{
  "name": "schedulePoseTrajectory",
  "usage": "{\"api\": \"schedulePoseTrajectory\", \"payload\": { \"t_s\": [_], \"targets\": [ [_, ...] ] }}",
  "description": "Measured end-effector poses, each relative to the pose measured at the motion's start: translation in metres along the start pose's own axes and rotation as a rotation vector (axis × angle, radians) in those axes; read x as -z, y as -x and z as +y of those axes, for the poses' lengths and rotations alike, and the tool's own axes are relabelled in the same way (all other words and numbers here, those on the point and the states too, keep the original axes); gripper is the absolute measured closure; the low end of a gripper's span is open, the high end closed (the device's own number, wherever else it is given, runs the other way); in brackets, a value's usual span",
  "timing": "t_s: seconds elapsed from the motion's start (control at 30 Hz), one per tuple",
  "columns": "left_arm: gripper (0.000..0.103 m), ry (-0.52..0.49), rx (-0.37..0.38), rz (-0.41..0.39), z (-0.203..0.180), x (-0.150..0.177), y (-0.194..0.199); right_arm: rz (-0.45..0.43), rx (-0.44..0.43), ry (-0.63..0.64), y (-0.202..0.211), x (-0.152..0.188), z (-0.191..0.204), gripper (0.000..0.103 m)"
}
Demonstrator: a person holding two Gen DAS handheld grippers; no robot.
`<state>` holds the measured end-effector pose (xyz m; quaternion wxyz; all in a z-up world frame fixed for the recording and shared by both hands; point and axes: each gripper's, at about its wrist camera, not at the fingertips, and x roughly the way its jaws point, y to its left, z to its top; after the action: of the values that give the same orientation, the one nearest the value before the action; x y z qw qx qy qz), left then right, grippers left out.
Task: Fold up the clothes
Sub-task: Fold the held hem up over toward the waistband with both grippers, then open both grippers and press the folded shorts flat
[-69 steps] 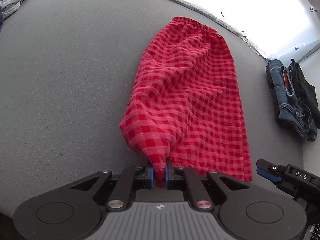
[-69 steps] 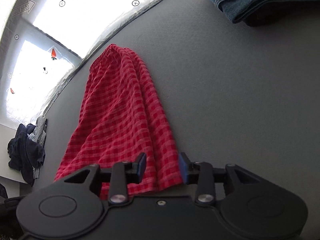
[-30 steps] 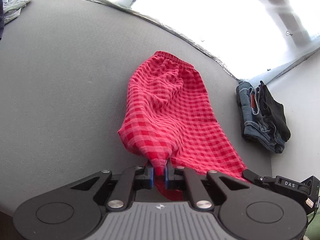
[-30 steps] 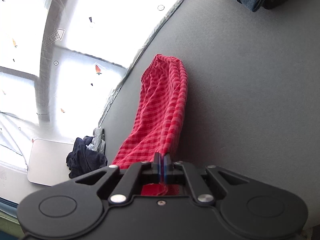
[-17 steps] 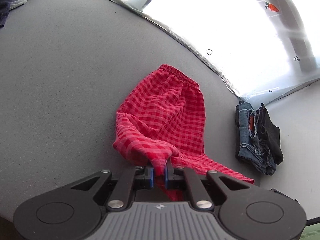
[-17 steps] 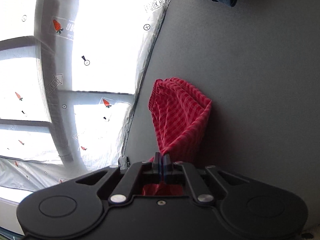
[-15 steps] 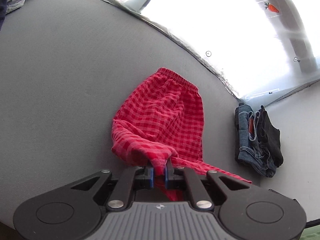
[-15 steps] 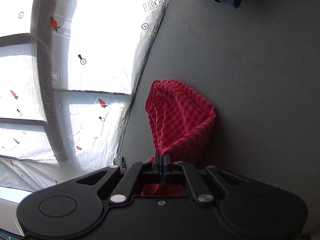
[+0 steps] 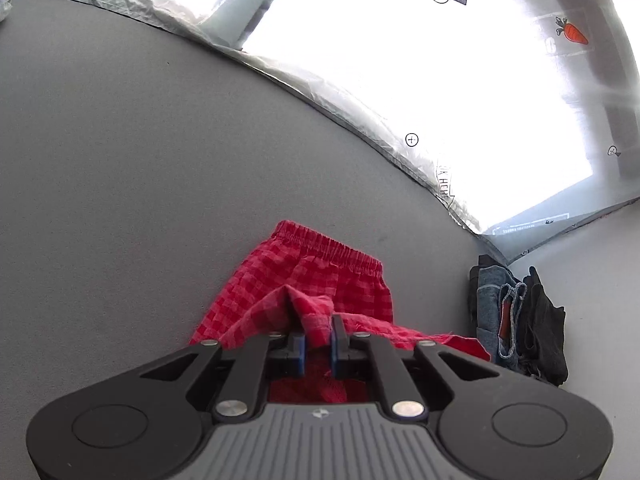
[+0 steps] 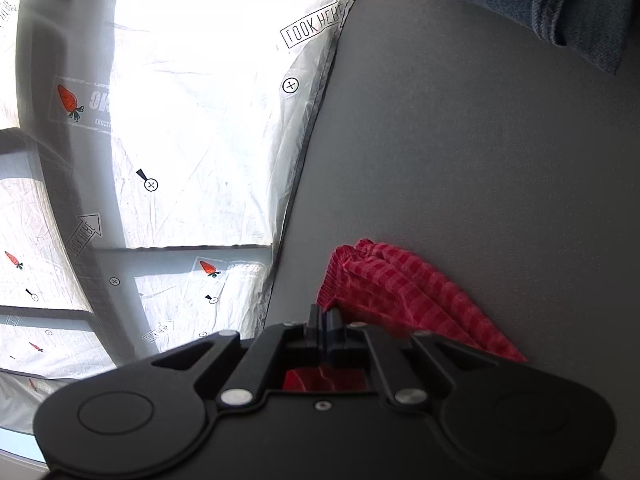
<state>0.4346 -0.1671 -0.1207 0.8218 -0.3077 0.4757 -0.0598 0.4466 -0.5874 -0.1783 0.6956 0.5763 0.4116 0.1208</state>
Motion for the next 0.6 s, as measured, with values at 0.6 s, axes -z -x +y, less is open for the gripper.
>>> {"api": "schedulePoseTrajectory", "payload": {
  "t_s": [0.6],
  "targets": [
    [0.065, -0.342, -0.179, -0.058, 0.007, -0.006, -0.063, -0.042, 0.260, 0.239, -0.046, -0.024, -0.010, 0.067]
  ]
}}
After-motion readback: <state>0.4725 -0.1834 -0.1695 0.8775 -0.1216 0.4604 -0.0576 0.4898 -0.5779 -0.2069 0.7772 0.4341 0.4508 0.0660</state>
